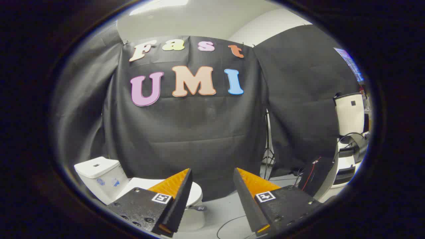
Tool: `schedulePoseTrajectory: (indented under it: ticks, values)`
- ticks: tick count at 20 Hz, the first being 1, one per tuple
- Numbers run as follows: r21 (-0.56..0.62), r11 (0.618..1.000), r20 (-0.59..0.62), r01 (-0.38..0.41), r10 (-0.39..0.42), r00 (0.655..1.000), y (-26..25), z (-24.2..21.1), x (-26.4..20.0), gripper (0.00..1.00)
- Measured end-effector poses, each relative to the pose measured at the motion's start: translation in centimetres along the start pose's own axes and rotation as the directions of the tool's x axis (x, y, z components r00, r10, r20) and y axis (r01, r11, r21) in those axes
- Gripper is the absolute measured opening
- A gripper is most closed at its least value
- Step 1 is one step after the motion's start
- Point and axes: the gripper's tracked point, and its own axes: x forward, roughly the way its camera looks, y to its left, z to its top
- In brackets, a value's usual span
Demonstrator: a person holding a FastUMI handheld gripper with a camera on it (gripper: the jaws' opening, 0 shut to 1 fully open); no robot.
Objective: Open the toilet lid.
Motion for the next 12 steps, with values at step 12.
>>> schedulePoseTrajectory:
  ticks: [12]
  values:
    - [0.044, 0.999, -0.018, 0.007, -0.007, 1.0, -0.24, -0.98, 0.35, 0.77]
